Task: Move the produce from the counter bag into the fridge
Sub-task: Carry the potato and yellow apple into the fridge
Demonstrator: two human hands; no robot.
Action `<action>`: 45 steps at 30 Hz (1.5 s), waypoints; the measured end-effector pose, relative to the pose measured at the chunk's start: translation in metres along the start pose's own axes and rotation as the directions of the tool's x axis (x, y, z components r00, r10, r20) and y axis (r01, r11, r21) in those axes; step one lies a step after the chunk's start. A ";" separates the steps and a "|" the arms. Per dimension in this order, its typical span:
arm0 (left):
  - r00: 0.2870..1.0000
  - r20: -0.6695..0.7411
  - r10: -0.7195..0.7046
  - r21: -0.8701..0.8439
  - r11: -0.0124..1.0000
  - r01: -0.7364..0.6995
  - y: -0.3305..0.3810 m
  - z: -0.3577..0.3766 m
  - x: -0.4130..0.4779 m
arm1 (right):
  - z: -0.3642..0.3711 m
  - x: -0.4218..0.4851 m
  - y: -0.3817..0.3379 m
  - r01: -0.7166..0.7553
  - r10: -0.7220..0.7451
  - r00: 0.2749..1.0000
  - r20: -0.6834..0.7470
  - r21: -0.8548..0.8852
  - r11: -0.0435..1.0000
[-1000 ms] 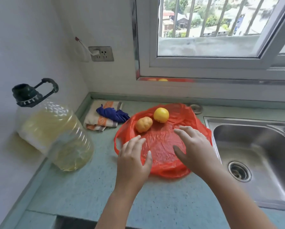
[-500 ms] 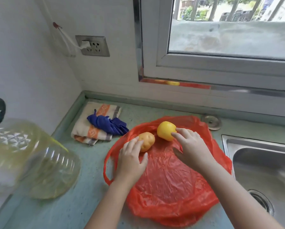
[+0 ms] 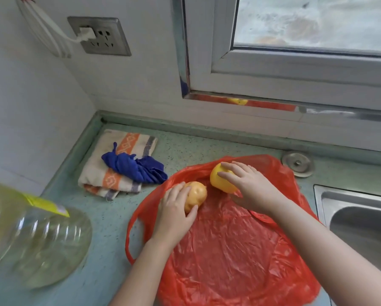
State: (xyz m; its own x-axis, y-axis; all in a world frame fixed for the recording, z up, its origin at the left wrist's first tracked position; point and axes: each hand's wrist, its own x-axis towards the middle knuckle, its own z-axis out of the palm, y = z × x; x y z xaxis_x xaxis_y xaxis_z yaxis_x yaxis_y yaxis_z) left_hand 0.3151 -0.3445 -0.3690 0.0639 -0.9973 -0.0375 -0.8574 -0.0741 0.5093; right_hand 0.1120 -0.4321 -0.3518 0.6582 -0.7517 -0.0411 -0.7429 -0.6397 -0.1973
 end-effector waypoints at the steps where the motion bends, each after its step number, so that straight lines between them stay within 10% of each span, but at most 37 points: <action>1: 1.000 0.003 -0.002 -0.005 1.000 0.002 0.000 0.002 0.001 | 0.000 0.002 0.003 0.009 -0.009 1.000 -0.003 -0.011 1.000; 20: 0.997 0.025 -0.070 -0.041 0.997 0.071 -0.002 0.016 0.013 | 0.037 -0.002 0.011 -0.130 0.178 0.963 -0.202 0.229 0.965; 33: 0.996 -0.086 -0.036 -0.239 0.971 0.015 0.026 -0.006 -0.021 | 0.036 -0.055 -0.036 -0.249 0.535 0.815 -0.224 0.697 0.672; 45: 0.992 -0.098 0.082 -0.389 0.914 -0.114 0.037 -0.067 -0.082 | -0.029 -0.123 -0.115 -0.253 0.670 0.679 -0.300 0.761 0.597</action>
State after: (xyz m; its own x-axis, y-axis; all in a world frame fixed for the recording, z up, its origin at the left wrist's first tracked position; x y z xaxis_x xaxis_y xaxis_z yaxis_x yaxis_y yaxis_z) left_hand 0.3119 -0.2655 -0.2893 0.0435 -0.9951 0.0890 -0.5923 0.0460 0.8044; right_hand 0.1127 -0.2708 -0.2962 -0.0874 -0.9872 0.1335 -0.5177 -0.0695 -0.8528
